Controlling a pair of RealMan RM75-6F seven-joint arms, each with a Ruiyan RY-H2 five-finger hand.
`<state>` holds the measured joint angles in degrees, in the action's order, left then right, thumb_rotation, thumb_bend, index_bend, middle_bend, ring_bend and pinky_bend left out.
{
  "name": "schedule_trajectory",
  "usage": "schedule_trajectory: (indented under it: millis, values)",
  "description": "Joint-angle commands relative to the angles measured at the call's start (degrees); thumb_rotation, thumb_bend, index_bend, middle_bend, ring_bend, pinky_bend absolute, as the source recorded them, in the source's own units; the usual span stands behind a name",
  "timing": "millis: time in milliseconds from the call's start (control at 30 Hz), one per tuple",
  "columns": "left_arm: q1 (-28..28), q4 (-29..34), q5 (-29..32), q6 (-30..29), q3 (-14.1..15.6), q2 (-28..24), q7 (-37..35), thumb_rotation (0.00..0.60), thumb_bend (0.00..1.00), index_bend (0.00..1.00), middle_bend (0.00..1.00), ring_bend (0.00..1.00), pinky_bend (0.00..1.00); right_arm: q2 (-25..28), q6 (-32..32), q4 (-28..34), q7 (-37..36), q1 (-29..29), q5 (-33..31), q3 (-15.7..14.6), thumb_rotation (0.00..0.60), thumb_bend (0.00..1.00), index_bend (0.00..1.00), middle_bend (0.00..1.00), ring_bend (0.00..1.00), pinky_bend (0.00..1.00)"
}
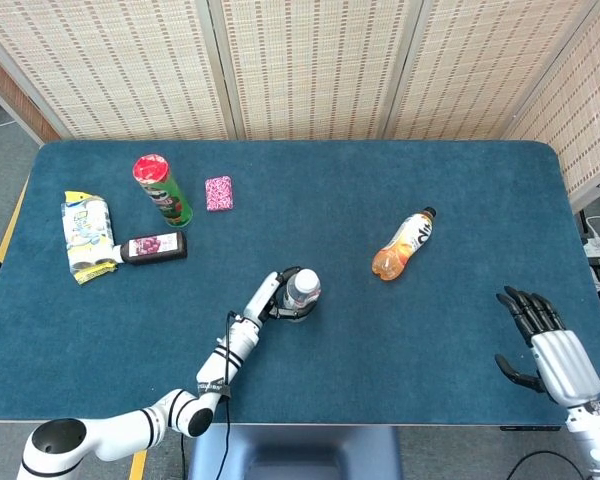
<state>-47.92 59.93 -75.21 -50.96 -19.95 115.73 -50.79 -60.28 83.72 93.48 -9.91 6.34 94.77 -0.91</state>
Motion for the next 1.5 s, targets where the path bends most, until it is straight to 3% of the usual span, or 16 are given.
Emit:
schedule_trajectory:
  millis: [33, 133, 233, 433, 567, 700, 867, 1167, 1500]
  values:
    - [0.6, 0.6, 0.6, -1.0, -0.3, -0.2, 1.1, 0.6, 0.43, 0.52, 0.61, 0.25, 0.1, -0.6, -1.2, 0.3, -3.0, 2.1, 2.1, 0.4, 0.6, 0.26, 0.0, 0.0, 0.0, 0.0]
    - [1.3, 2.3, 0.9, -3.0, -1.1, 0.1, 1.3, 0.6, 0.5, 0.56, 0.65, 0.28, 0.11, 0.8, -4.3, 2.1, -8.3, 5.9, 5.3, 0.3, 0.6, 0.27, 0.01, 0.0, 0.0, 0.0]
    - [1.6, 4.2, 0.3, -4.2, -0.9, -0.4, 2.2, 0.6, 0.57, 0.59, 0.68, 0.3, 0.12, 3.0, -8.9, 4.6, -10.9, 10.3, 6.7, 1.1, 0.6, 0.35, 0.04, 0.0, 0.0, 0.0]
    - [2.4, 10.5, -0.4, -6.6, -0.4, -1.8, 6.4, 0.6, 0.57, 0.6, 0.69, 0.31, 0.12, 7.7, -21.7, 13.5, -2.5, 19.8, -1.1, 7.5, 0.6, 0.36, 0.13, 0.0, 0.0, 0.0]
    - [2.7, 12.5, 0.8, -7.1, -0.4, -1.7, 10.0, 0.6, 0.61, 0.63, 0.73, 0.34, 0.14, 9.0, -27.0, 18.4, 4.0, 24.8, -7.3, 11.8, 0.6, 0.36, 0.19, 0.0, 0.0, 0.0]
    - [2.9, 13.6, 1.9, -7.5, -0.3, -1.0, 13.6, 0.6, 0.66, 0.7, 0.8, 0.39, 0.17, 9.1, -30.7, 21.7, 11.9, 29.1, -14.5, 15.1, 0.6, 0.35, 0.31, 0.0, 0.0, 0.0]
    - [2.9, 14.4, 2.9, -7.5, -0.2, -0.7, 16.7, 0.6, 0.67, 0.71, 0.82, 0.41, 0.19, 8.5, -32.9, 24.4, 21.4, 33.7, -24.1, 17.5, 0.6, 0.35, 0.38, 0.0, 0.0, 0.0]
    - [2.9, 15.2, 3.3, -8.3, -1.0, -0.1, 19.2, 0.6, 0.68, 0.73, 0.84, 0.43, 0.21, 7.8, -35.5, 27.4, 32.3, 40.0, -35.6, 16.6, 0.6, 0.32, 0.38, 0.0, 0.0, 0.0]
    - [3.1, 15.6, 3.4, -7.9, -1.1, -0.4, 19.4, 0.6, 0.69, 0.74, 0.85, 0.45, 0.22, 5.0, -33.1, 28.7, 40.3, 44.3, -41.7, 13.8, 0.6, 0.32, 0.37, 0.0, 0.0, 0.0]
